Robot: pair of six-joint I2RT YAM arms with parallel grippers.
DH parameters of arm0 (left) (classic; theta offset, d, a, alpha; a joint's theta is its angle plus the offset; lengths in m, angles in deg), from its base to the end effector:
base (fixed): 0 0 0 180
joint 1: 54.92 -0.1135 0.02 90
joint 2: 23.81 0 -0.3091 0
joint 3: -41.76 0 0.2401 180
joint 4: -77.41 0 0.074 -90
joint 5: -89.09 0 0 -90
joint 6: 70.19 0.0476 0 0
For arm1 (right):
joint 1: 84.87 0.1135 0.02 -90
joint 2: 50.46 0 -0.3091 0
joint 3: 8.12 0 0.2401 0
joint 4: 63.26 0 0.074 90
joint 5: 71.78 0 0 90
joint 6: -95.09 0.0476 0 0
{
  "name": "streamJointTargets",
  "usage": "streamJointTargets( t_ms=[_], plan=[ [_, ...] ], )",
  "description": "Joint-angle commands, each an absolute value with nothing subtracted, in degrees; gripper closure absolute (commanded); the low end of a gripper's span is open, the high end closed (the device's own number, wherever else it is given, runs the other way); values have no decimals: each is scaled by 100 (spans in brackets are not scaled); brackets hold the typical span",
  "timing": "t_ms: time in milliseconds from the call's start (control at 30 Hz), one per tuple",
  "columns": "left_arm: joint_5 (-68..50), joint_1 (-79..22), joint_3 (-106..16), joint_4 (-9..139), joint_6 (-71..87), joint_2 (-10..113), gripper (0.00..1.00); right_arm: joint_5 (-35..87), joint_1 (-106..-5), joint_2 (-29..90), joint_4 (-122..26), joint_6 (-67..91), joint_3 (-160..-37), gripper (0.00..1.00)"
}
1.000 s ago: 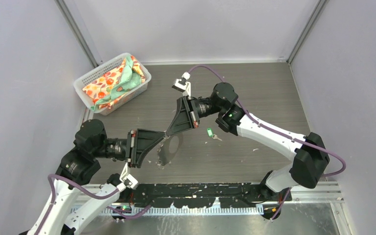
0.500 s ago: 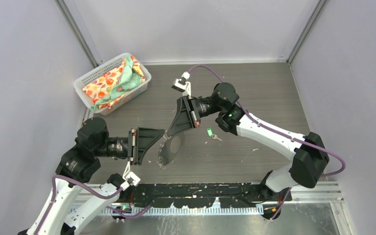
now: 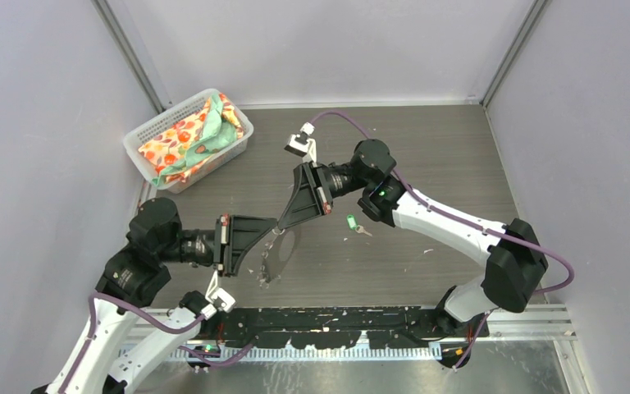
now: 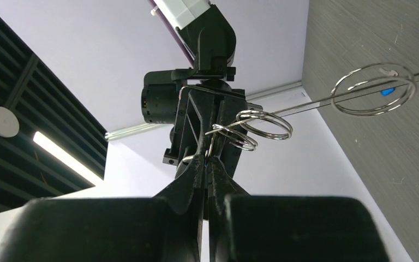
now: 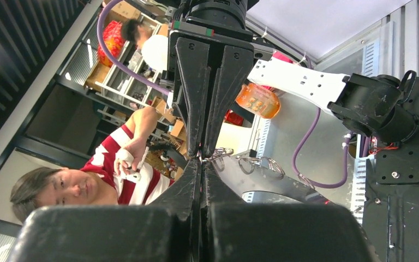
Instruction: Put the keys on the keyring
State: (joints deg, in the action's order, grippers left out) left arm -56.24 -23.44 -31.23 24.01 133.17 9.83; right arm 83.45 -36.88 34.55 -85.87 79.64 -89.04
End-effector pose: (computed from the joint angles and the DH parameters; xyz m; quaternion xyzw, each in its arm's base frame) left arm 0.0191 -0.0576 0.4124 0.7518 -0.0615 0.0806 0.6515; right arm 0.1832 0.2679 0.4341 -0.3128 0.5793 0.7509 0.0526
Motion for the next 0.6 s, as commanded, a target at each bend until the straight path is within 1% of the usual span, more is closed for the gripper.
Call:
streamJointTargets(
  t_ms=[0, 100, 200, 233, 300, 400, 467, 500, 567],
  plan=[
    [-5997, -2340, -3191, 2437, 13276, 899, 97, 8276, -3690, 3400, -8820, 8014, -9091, 99],
    [-6006, -2337, -3201, 2274, 13345, 874, 97, 8248, -3689, 3410, -8800, 7997, -9113, 99],
    [-6021, -2337, -3242, 2116, 13362, 862, 100, 8221, -3688, 3415, -8795, 7993, -9121, 99],
    [-6038, -2337, -3274, 2029, 13374, 862, 100, 8207, -3692, 3420, -8784, 7993, -9123, 96],
    [-6074, -2340, -3374, 1740, 13390, 881, 100, 8161, -3697, 3423, -8705, 7941, -9144, 90],
    [-5982, -2341, -3669, 939, 13424, 1011, 100, 8005, -3751, 3367, -8269, 7678, -9211, 72],
    [-5750, -2339, -4079, 6, 13470, 1254, 100, 7870, -3847, 3259, -7718, 7314, -9264, 66],
    [-5593, -2342, -4327, -634, 13595, 1447, 100, 7772, -3912, 3175, -7353, 7047, -9298, 61],
    [-5247, -2338, -4801, -1674, 13774, 1817, 100, 7516, -4106, 2978, -6491, 6401, -9409, 54]
  ],
)
